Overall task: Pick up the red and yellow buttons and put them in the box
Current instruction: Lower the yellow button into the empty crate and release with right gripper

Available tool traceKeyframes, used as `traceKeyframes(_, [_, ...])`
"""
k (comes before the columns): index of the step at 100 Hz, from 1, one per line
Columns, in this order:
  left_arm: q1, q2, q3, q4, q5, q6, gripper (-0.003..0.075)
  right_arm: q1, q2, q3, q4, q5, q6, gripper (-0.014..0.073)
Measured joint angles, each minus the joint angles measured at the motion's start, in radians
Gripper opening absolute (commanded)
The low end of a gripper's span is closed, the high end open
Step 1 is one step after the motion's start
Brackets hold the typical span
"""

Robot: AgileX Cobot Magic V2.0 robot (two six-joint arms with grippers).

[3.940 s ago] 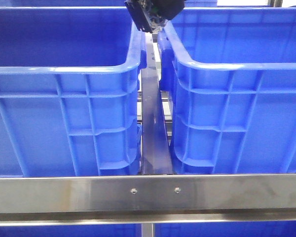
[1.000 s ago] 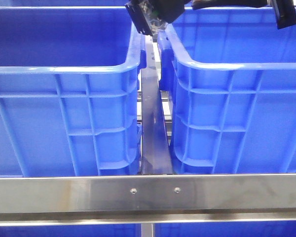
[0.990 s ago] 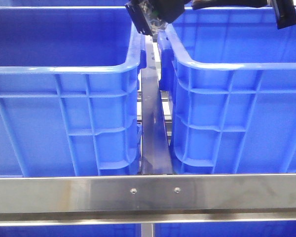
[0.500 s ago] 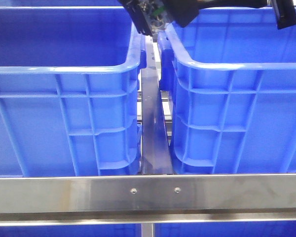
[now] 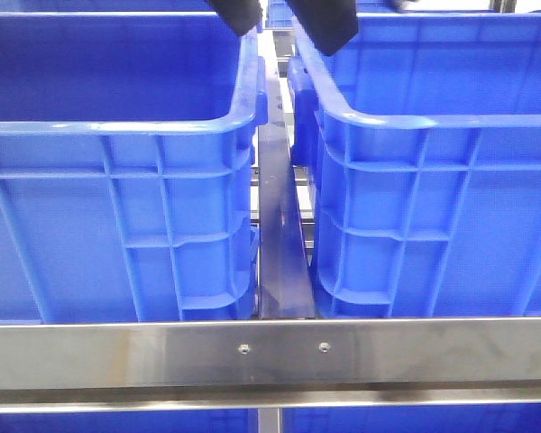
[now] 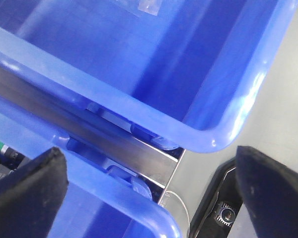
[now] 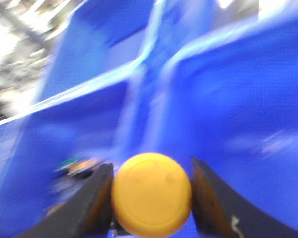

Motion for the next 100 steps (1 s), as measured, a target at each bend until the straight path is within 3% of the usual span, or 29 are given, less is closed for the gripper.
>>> traceKeyframes(19, [0.0,0.0,0.0,0.0,0.001,0.0,0.064,-0.005,0.063,0.0,-0.011,-0.235,-0.194,0.0255])
traceKeyframes(38, [0.0,0.0,0.0,0.0,0.001,0.0,0.064,-0.003,0.183,-0.022,-0.011,-0.378,-0.368,0.0255])
traceKeyframes(56, [0.0,0.0,0.0,0.0,0.002,0.0,0.064,0.018,0.307,-0.092,-0.005,-0.399,-0.443,0.0255])
traceKeyframes(100, [0.0,0.0,0.0,0.0,0.002,0.0,0.064,0.055,0.529,-0.24,0.0,-0.429,-0.483,0.0255])
